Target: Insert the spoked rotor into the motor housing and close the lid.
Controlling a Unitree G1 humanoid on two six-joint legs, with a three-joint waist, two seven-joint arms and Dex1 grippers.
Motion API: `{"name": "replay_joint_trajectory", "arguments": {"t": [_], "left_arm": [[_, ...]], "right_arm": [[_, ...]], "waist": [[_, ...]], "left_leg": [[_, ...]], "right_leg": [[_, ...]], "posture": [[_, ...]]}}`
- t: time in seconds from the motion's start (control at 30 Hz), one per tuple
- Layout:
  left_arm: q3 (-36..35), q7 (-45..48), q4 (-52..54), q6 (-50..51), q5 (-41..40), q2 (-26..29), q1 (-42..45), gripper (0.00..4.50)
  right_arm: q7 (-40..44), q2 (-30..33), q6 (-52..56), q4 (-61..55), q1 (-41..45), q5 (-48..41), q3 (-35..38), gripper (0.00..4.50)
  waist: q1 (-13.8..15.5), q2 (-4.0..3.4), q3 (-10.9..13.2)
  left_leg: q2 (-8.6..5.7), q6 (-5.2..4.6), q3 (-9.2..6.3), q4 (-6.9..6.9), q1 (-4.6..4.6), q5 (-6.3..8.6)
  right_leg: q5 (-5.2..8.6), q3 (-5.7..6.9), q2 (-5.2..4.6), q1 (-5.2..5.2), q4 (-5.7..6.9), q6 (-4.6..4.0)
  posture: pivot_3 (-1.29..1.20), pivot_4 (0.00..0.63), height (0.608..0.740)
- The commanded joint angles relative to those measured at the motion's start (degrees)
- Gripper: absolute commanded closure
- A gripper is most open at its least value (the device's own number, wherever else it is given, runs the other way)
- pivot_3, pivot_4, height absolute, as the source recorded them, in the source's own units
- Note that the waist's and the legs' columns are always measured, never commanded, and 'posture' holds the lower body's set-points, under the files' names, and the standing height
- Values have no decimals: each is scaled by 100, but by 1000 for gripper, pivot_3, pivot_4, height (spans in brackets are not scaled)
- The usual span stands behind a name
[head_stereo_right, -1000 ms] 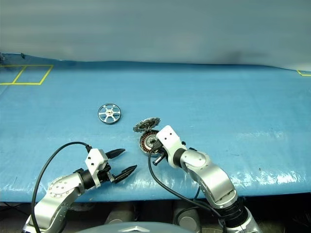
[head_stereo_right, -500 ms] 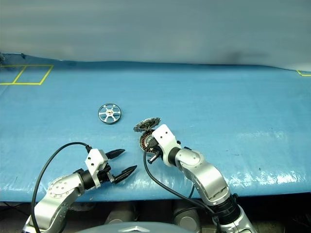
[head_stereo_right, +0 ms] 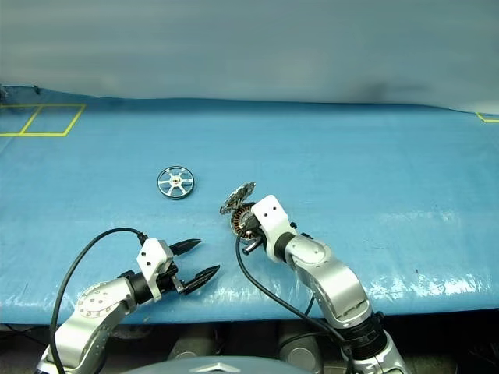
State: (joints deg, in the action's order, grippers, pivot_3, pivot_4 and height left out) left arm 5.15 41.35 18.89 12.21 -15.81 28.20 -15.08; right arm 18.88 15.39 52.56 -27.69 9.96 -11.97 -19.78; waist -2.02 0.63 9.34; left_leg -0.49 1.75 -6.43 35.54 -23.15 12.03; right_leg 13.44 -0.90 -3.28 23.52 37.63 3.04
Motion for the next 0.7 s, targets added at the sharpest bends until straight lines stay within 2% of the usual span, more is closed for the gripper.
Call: {"name": "replay_joint_trajectory", "arguments": {"t": [0.03, 0.23, 0.37, 0.47, 0.63, 0.7], "left_arm": [[28, 38, 79, -26, -1, 25, 13, 0], [44, 62, 58, -17, -8, 34, 46, 0], [68, 61, 34, -24, -12, 22, 74, 0], [73, 40, 27, -34, -19, 3, 77, 0], [49, -47, 70, -40, -13, -22, -2, 0], [34, -80, 90, -44, -3, -25, -36, 0]], "right_arm": [[659, 525, -204, -514, 151, -149, -177, 4453], [1551, 1625, -263, -575, 812, 0, -564, 4453], [1863, 1835, -399, -138, 1461, 175, -716, 4453], [1964, 1810, -556, 238, 1815, 352, -834, 3873], [2024, 1690, -785, 820, 2230, 721, -1023, 2229], [2105, 1684, -804, 922, 2309, 782, -1036, 2229]], "waist": [[1, 0, 2], [-8, 2, 12], [-6, 7, 18], [1, 10, 20], [0, 8, 22], [0, 8, 23]], "left_leg": [[-2, 0, 0, 1, 0, 0], [1, 0, 0, 2, 2, 0], [1, 0, 0, 3, 1, 0], [0, -1, 1, 3, 0, 0], [-1, -1, 0, 2, -2, 0], [-1, 0, 0, 2, -2, 0]], "right_leg": [[0, 0, -2, -1, -1, 0], [0, 1, 1, 0, 2, 0], [0, 2, 1, -1, 3, 0], [-1, 2, 1, -1, 2, 1], [-3, 2, 0, 1, 1, 5], [-3, 2, 0, 1, 1, 5]], "posture": [[0, 150, 740], [0, 150, 740], [0, 150, 740], [0, 150, 740], [0, 150, 740], [0, 150, 740]]}}
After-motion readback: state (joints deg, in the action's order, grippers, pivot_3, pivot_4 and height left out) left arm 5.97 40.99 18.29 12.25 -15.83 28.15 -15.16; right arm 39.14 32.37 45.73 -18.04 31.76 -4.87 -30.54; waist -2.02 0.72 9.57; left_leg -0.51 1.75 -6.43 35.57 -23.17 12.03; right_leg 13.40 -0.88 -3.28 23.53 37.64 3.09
